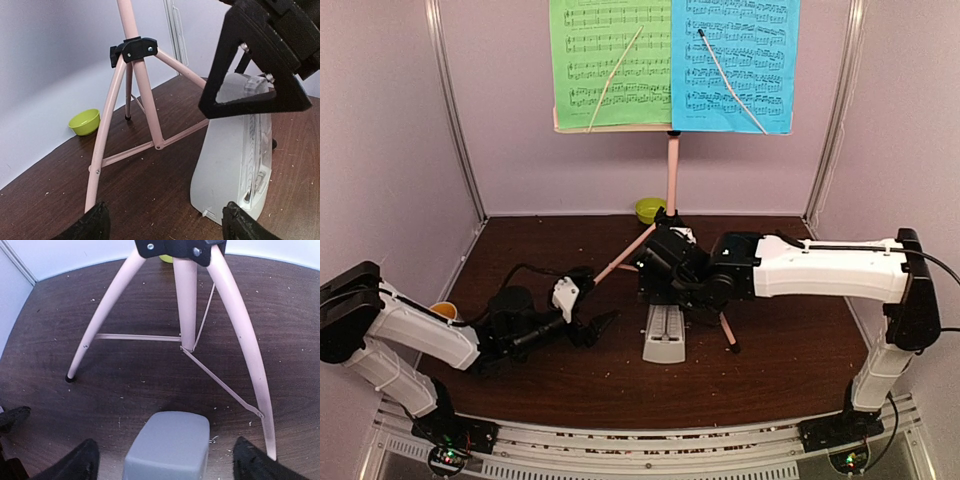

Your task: Set up the instrument practice props

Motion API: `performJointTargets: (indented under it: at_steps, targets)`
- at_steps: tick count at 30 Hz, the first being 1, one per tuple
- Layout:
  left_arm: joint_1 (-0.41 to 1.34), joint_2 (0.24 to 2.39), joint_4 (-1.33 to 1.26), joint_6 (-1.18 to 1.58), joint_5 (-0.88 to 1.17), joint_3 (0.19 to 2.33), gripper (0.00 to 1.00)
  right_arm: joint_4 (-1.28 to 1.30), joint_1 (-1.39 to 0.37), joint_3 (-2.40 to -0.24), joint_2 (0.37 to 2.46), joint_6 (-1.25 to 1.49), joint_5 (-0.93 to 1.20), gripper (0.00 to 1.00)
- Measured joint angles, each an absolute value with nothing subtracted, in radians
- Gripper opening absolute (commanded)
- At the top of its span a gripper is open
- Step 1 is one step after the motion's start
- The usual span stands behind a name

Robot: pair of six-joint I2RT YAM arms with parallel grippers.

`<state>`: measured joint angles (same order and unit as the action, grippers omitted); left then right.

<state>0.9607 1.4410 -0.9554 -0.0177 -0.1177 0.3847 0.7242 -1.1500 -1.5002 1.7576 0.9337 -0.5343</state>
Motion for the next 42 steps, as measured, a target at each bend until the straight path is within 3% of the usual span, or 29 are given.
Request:
performJointTargets:
  at_steps: [5,10,17,23,42]
  targets:
    - [0.97,1.433,-0.848,0.026,-0.118,0.461,0.92,0.683,-1.15,-1.485,1.742,0.952,-0.537,1.0]
    - [1.056,1.43,-0.775,0.068,-0.156,0.521,0.97,0.566,-1.148,-1.345,1.591,0.904,-0.556,1.0]
    - [1.147,1.441,-0.709,0.195,-0.255,0.622,0.98,0.223,-1.082,-1.007,1.267,0.725,-0.495,1.0]
    - [1.186,1.548,-0.722,0.288,-0.352,0.684,0.98,0.017,-0.977,-0.769,1.115,0.633,-0.393,1.0]
    - [1.248,1.788,-0.431,0.391,-0.6,1.062,0.95,-0.087,-0.891,-0.643,0.98,0.57,-0.325,1.0]
